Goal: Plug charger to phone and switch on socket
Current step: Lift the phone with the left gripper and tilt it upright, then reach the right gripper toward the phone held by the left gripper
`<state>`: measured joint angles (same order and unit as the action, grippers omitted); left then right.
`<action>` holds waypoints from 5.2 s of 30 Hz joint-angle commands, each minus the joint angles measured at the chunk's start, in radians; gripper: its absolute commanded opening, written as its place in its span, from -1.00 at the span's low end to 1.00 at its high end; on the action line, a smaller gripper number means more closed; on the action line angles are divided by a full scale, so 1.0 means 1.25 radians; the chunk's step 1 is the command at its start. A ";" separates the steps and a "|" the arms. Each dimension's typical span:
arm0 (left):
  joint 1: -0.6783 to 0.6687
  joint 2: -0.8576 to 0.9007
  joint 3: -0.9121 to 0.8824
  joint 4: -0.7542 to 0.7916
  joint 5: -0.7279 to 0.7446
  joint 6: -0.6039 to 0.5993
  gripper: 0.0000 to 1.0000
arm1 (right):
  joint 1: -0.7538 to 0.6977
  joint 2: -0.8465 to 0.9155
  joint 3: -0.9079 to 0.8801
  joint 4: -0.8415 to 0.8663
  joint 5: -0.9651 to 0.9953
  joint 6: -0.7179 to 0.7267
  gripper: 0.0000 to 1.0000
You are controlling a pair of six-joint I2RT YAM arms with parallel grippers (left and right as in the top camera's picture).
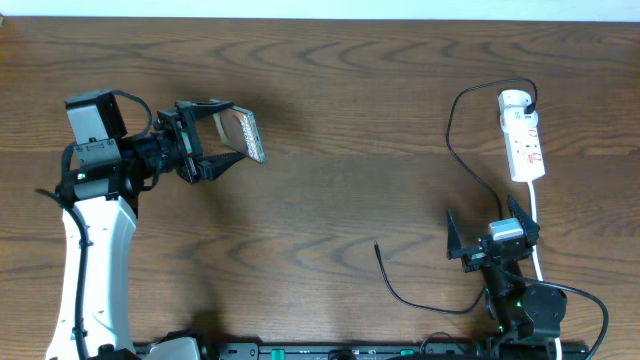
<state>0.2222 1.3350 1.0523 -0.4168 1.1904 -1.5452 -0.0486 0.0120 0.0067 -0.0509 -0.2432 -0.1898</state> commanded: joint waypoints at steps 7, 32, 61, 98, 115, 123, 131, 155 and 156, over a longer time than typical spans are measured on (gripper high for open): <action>0.003 -0.007 0.029 0.006 0.066 -0.185 -0.85 | -0.004 -0.005 -0.001 -0.004 0.004 -0.005 0.99; -0.007 -0.007 0.029 0.002 -0.165 0.256 -0.85 | -0.004 -0.005 -0.001 -0.004 0.004 -0.005 0.98; -0.202 -0.006 0.025 -0.235 -0.771 0.472 -0.86 | -0.004 -0.005 -0.001 -0.002 0.002 -0.041 0.98; -0.202 -0.005 0.025 -0.232 -0.771 0.168 -0.86 | 0.114 1.517 1.254 -0.428 -1.054 0.292 0.99; -0.202 0.013 0.025 -0.256 -0.771 0.034 -0.86 | 0.396 1.696 1.254 -0.240 -0.919 0.358 0.99; -0.202 0.014 0.025 -0.260 -0.771 0.030 -0.86 | 0.460 1.696 1.254 -0.131 -0.821 0.490 0.99; -0.205 0.014 0.025 -0.274 -0.771 -0.073 -0.86 | 0.499 1.696 1.254 -0.112 -0.752 0.490 0.98; -0.223 0.014 0.025 -0.274 -0.742 -0.228 -0.86 | 0.552 1.696 1.254 -0.111 -0.683 0.490 0.90; -0.223 0.014 0.025 -0.274 -0.736 -0.235 -0.86 | 0.555 1.696 1.254 -0.111 -0.683 0.490 0.90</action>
<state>-0.0544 1.3544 1.0534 -0.7589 0.2516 -1.7992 0.6262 2.1338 1.5570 -0.1917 -1.1057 0.4175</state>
